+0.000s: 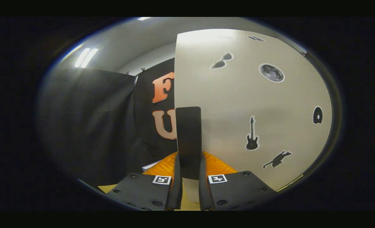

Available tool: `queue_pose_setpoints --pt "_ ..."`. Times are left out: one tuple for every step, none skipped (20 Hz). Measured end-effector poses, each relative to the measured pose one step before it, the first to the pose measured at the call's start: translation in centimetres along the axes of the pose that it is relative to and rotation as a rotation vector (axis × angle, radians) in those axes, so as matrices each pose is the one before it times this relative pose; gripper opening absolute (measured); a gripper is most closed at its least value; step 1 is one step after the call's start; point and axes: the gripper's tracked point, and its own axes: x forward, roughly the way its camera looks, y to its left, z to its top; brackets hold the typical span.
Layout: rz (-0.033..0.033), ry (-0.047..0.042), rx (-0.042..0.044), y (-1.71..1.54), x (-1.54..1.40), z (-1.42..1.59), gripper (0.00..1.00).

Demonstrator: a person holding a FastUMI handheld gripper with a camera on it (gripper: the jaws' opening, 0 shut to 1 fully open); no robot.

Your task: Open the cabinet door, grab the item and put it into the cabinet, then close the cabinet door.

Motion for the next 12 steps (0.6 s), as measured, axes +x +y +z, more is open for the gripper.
queue_pose_setpoints --pt "0.03359 -0.00137 0.00824 0.503 -2.031 -0.038 0.29" --pt "0.03486 -0.00020 0.00946 0.502 -2.084 0.016 0.29" --pt "0.03450 0.00182 0.01311 0.332 -2.039 -0.005 0.29" --pt "0.02837 -0.00045 0.01757 0.113 -2.105 -0.072 0.29" --pt "0.01983 -0.00049 0.01525 0.189 -2.063 -0.092 0.29" --pt "0.01192 -0.00535 0.00583 0.304 -1.086 0.595 0.29" --pt "0.00101 -0.00755 -0.00041 -0.008 -1.601 0.266 0.29" --pt "-0.00804 -0.00784 -0.00351 -0.045 -1.053 0.272 0.29" --pt "-0.01050 -0.00489 -0.01016 -0.208 0.126 0.079 0.29" --pt "-0.01006 -0.00241 -0.01114 -0.392 -0.347 -0.147 0.29" --pt "-0.00990 -0.00011 -0.00829 -0.422 -0.554 -0.114 0.29" --pt "-0.01353 -0.00275 -0.00251 -0.342 -0.416 -0.039 0.29"
